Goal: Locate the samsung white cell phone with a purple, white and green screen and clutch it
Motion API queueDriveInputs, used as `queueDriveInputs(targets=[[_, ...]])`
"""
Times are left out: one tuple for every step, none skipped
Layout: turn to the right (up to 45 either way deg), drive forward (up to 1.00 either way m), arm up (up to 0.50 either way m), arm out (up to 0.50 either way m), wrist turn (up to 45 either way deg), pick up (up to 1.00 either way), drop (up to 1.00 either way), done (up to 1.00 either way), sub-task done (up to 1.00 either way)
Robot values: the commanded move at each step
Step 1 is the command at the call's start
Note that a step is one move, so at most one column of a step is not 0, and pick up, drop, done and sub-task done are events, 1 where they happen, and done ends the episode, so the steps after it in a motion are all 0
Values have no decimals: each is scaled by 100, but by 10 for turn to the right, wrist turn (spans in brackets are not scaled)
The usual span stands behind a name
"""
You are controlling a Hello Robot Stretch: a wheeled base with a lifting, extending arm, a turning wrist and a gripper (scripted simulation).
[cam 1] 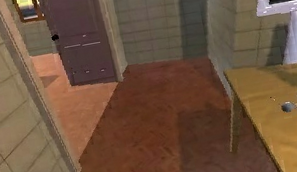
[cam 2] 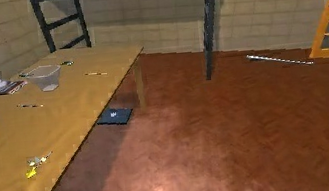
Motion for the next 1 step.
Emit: queueDriveInputs(targets=[[0, 30, 0, 0, 0, 0, 0, 0, 0]])
